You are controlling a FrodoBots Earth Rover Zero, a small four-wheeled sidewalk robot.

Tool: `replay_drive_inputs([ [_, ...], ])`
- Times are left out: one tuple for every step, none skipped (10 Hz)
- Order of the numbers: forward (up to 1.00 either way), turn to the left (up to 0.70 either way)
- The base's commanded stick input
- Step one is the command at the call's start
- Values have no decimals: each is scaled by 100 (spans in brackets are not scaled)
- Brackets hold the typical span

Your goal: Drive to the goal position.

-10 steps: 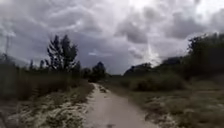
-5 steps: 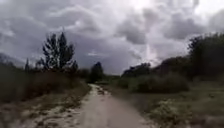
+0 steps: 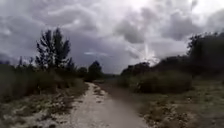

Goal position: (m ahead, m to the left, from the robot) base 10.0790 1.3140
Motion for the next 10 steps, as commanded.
replay_drive_inputs([
  [85, 27],
  [85, 4],
  [85, 29],
  [85, 34],
  [85, 34],
  [85, 0],
  [85, 0],
  [85, 0],
  [85, 0],
  [85, 0],
])
